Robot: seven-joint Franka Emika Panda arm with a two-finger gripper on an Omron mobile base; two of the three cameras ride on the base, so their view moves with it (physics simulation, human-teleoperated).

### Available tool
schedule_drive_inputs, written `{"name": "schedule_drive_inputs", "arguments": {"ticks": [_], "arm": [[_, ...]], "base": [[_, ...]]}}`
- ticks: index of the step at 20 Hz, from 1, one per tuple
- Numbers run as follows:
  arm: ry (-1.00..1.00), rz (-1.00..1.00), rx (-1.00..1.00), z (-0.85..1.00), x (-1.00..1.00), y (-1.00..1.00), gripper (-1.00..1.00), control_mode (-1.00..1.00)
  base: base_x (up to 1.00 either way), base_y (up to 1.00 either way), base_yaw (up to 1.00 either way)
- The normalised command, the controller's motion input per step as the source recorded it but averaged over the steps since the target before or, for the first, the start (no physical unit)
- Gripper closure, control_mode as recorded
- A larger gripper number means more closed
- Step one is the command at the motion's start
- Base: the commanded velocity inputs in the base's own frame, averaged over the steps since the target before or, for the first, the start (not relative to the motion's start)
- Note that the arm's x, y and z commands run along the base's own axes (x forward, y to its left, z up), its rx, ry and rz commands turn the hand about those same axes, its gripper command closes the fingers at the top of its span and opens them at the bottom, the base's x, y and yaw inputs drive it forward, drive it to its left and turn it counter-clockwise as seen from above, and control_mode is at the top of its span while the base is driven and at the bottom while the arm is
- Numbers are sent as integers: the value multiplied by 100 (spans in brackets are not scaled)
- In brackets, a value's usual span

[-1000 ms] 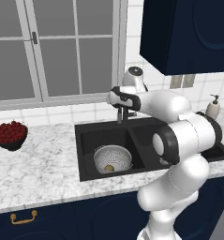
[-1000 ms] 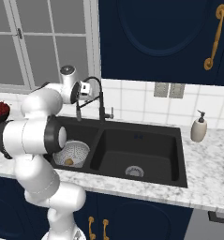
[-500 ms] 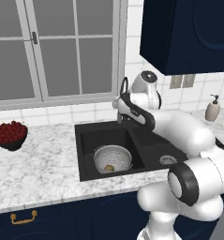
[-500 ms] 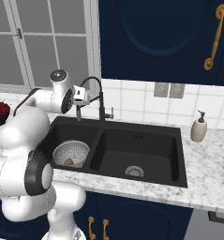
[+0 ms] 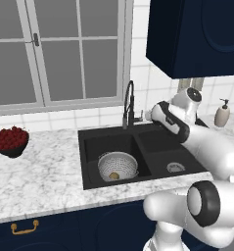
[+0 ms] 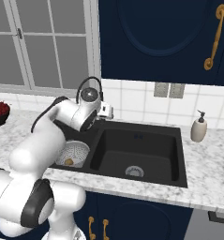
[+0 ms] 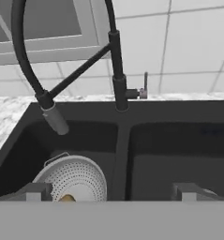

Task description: Put the colander in the sink, put the kiwi in the colander, and turn on the sink faucet and pour water over the colander.

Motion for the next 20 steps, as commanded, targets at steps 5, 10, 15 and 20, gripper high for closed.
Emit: {"name": "schedule_drive_inputs", "arguments": {"ticks": [5,10,15,20], "arm": [[-21,0,0,-52,18,-60,-100,-100],[-31,0,1,-42,46,-37,-100,-100],[-24,1,3,-40,48,-38,-100,-100],[-12,0,3,-25,52,-14,-100,-100]], "base": [[0,0,0],[0,0,0],[0,0,0],[0,0,0]]}}
